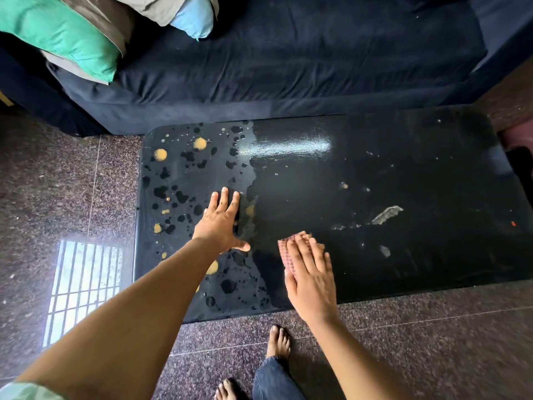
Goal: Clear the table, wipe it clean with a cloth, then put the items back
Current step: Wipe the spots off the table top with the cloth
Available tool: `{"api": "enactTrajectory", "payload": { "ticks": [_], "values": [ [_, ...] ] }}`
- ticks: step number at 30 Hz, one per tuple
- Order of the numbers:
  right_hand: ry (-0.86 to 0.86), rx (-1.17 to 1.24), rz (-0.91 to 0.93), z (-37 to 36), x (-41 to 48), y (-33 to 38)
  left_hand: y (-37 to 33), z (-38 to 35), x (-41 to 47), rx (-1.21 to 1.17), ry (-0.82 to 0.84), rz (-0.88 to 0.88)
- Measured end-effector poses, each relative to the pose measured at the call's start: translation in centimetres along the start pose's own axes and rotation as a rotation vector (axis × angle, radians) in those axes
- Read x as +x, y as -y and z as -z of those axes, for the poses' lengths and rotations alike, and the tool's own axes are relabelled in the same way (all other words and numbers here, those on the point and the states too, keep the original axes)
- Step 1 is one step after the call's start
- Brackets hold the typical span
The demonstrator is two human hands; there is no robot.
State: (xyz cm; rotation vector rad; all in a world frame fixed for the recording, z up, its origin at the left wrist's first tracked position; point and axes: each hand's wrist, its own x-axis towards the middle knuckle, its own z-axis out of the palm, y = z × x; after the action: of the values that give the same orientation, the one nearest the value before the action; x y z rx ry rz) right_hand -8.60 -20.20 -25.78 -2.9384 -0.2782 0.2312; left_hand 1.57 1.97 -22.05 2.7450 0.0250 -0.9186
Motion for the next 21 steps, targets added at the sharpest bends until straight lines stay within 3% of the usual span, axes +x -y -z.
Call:
{"api": "enactTrajectory", "payload": {
  "ticks": [2, 3, 7, 9, 13, 15, 21],
  "values": [
    [-0.03, 0.072, -0.177, -0.2, -0.2, 2.3, 0.0, 0.0, 0.0, 0.002, 0.001, 0.003],
    [-0.033, 0.109, -0.182, -0.3, -0.4, 3.7, 0.0, 0.0, 0.0, 0.005, 0.001, 0.004],
    [0.031, 0.017, 0.242, -1.2, -2.4, 3.9, -0.1, 0.1, 0.2, 0.012, 0.004, 0.003],
    [0.035, -0.047, 0.286, -1.4, -2.8, 1.6, 0.0, 0.1, 0.1, 0.01, 0.007, 0.006],
    [-0.002, 0.006, -0.112, -0.9, -3.0, 1.4, 0.2, 0.0, 0.1, -0.004, 0.001, 0.007],
    [-0.018, 0.072, -0.173, -0.9, -3.0, 3.5, 0.1, -0.1, 0.1, 0.003, 0.003, 0.005],
    [0.062, -0.065, 0.371, -1.5, -3.3, 2.4, 0.0, 0.0, 0.0, 0.017, -0.001, 0.007]
  ]
}}
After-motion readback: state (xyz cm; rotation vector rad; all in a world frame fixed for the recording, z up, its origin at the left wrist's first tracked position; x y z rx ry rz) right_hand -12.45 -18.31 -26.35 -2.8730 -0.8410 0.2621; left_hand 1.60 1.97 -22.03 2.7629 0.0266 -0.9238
